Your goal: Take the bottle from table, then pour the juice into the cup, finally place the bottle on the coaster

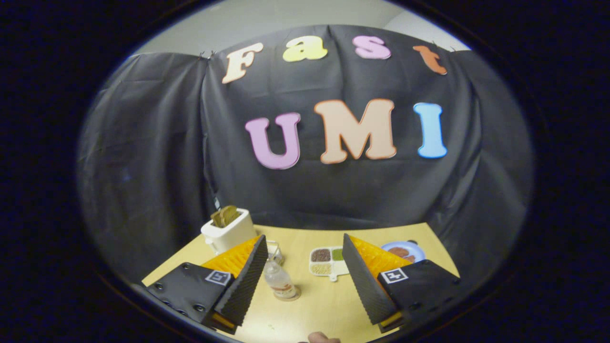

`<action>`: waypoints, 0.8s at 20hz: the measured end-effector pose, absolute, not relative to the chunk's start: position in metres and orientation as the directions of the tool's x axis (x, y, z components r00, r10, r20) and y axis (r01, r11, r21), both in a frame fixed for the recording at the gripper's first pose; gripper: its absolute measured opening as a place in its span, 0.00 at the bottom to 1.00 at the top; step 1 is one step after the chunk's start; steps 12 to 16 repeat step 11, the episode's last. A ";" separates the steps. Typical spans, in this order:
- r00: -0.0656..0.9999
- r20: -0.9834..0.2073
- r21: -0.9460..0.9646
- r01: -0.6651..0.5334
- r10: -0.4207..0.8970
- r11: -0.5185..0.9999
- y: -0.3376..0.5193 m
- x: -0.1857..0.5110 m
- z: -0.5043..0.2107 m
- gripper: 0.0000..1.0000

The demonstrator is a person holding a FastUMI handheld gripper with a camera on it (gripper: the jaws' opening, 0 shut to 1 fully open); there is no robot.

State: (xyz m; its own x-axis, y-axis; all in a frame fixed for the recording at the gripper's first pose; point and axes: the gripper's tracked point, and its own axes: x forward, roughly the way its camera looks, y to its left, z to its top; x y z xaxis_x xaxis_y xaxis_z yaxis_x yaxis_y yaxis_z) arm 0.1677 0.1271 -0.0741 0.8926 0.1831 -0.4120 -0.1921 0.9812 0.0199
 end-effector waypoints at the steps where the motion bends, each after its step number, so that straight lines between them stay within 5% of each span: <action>1: 0.908 -0.385 0.016 -0.170 0.163 0.985 0.117 0.169 -0.056 0.97; 8: 0.969 -0.230 0.000 -0.097 0.094 0.995 0.067 0.175 0.052 0.97; 16: 0.975 -0.205 -0.002 -0.086 0.084 0.996 0.056 0.176 0.066 0.97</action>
